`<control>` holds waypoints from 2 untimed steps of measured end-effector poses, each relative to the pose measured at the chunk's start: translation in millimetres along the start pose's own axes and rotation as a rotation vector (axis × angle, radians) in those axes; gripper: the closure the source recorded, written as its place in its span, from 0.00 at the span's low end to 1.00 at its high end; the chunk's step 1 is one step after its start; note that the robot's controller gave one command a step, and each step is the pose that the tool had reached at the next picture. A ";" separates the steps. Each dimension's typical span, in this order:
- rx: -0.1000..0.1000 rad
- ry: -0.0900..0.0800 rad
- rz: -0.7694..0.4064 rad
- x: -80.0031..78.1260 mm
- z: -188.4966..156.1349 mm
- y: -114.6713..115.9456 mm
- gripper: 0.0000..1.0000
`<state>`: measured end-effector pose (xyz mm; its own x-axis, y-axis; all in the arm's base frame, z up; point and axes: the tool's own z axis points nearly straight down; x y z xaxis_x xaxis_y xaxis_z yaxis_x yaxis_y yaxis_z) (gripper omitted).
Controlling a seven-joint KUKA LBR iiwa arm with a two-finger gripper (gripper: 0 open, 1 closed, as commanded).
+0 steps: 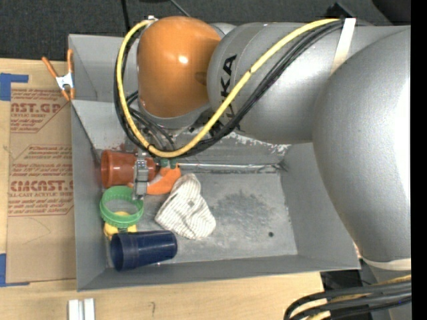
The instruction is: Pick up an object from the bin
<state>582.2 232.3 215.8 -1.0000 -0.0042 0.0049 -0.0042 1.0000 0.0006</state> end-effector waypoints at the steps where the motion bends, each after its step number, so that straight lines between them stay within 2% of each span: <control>1: -0.001 -0.007 0.002 -1.3 -5.3 -1.4 0.00; 2: -0.002 -0.013 -0.053 5.3 43.2 -18.2 0.00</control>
Offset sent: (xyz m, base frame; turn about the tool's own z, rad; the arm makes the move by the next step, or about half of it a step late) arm -0.0187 -0.0470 -0.1241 -0.1334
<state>576.8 214.1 172.6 -0.9984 -0.0568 -0.0078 -0.0569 0.9984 0.0026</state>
